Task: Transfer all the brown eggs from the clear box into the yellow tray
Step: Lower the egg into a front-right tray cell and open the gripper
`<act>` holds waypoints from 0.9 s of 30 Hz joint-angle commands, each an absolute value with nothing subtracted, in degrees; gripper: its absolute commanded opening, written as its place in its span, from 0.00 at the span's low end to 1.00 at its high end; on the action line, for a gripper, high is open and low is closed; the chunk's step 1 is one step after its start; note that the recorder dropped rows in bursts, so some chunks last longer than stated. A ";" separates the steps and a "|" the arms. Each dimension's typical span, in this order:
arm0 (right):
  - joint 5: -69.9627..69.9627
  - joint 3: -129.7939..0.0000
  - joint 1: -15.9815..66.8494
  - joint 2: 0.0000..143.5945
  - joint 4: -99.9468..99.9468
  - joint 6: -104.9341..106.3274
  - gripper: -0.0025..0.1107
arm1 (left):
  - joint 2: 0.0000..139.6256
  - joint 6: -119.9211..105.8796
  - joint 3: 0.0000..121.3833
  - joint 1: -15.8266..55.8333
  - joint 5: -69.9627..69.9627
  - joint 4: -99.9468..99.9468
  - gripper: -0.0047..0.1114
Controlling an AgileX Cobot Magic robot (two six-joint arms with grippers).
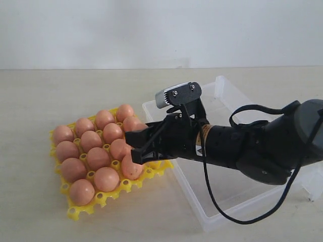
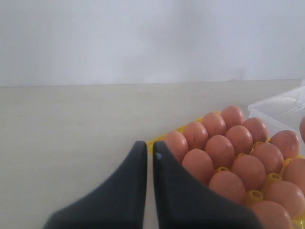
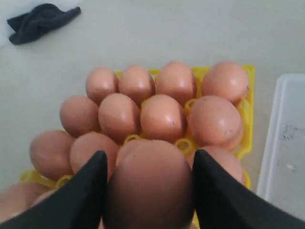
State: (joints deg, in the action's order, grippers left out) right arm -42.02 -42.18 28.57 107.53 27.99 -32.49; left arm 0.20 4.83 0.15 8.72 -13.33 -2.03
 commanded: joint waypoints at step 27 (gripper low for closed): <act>-23.73 -47.53 28.55 107.56 29.37 -32.23 0.02 | 0.00 4.93 0.00 8.60 -12.93 -1.97 0.08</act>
State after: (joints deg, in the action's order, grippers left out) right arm -24.48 -47.32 28.57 107.53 28.96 -32.29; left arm 0.20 4.83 0.15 8.72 -13.33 -2.03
